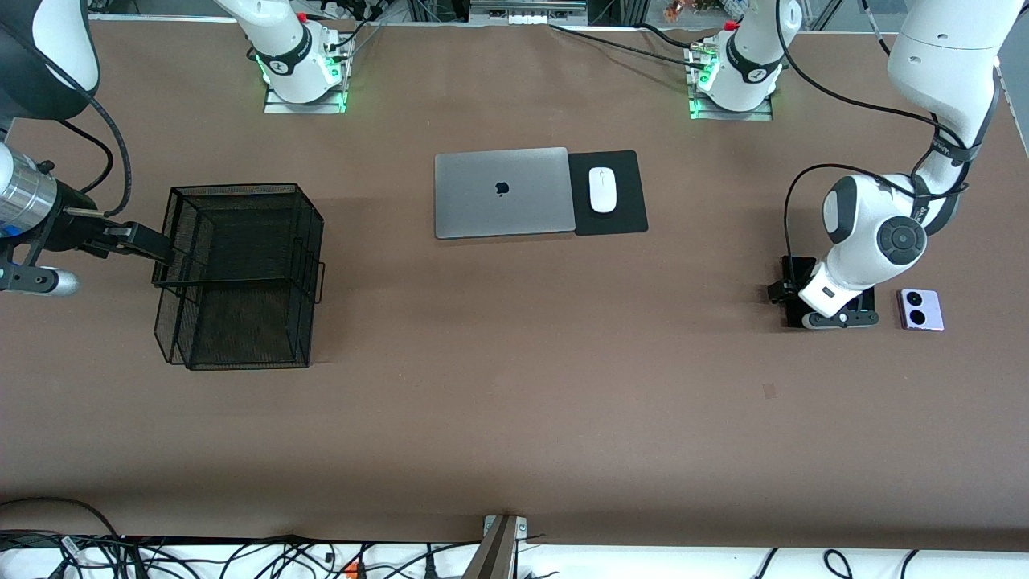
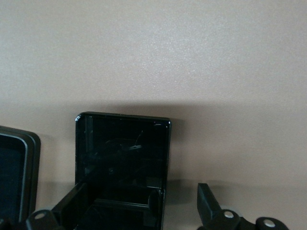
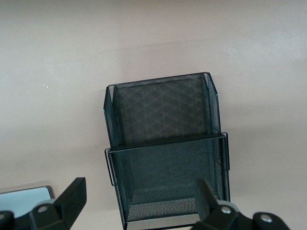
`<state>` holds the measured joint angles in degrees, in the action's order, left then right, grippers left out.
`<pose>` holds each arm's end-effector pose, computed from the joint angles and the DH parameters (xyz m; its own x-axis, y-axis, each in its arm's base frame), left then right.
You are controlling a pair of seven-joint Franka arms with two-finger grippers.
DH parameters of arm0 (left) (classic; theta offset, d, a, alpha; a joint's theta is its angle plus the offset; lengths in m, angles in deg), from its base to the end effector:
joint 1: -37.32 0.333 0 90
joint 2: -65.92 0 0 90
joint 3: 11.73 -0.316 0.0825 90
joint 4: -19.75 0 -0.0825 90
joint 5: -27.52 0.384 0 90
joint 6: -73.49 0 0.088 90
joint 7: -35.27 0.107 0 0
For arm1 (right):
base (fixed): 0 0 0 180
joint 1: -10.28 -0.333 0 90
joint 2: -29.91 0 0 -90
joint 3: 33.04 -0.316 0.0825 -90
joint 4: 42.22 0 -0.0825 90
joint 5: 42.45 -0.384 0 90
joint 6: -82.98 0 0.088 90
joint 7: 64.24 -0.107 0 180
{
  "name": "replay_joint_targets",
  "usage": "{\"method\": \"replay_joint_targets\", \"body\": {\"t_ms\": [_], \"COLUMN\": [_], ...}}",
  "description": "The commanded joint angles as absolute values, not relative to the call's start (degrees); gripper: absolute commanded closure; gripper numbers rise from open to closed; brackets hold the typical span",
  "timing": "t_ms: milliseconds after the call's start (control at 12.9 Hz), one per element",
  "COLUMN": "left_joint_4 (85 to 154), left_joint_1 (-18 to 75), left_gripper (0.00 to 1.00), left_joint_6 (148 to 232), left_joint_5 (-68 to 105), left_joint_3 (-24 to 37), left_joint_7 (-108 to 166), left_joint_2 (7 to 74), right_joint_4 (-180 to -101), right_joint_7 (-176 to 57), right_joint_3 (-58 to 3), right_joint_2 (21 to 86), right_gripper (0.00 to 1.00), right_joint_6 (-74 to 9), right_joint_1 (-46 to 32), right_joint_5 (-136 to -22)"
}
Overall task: Place phones with both arms
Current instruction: 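Close the left gripper on the tall black phone and lift it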
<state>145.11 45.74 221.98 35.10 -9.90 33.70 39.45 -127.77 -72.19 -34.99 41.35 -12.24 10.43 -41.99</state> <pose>0.5469 0.0601 0.1677 0.9978 0.0319 -0.0586 0.0290 -0.9983 -0.0498 0.6191 0.0168 0.5519 0.9938 -0.1069 -0.0303 -0.1068 -0.9943 0.0055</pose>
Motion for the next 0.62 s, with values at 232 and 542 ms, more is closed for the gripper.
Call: {"method": "replay_joint_targets", "body": {"t_ms": [232,542], "left_joint_4": [143.15,142.09], "left_joint_1": [45.67,46.64], "left_gripper": [0.0,0.0], "left_joint_6": [221.15,218.95], "left_joint_5": [34.99,34.99], "left_joint_3": [-9.97,-10.58], "left_joint_7": [40.7,44.4], "left_joint_2": [38.85,38.85], "right_joint_4": [-128.09,-128.09], "right_joint_7": [-71.98,-71.98], "right_joint_3": [-34.97,-34.97], "right_joint_2": [40.98,40.98], "right_gripper": [0.0,0.0], "right_joint_6": [-12.12,-12.12], "right_joint_1": [10.37,10.37], "right_joint_5": [-42.36,-42.36]}}
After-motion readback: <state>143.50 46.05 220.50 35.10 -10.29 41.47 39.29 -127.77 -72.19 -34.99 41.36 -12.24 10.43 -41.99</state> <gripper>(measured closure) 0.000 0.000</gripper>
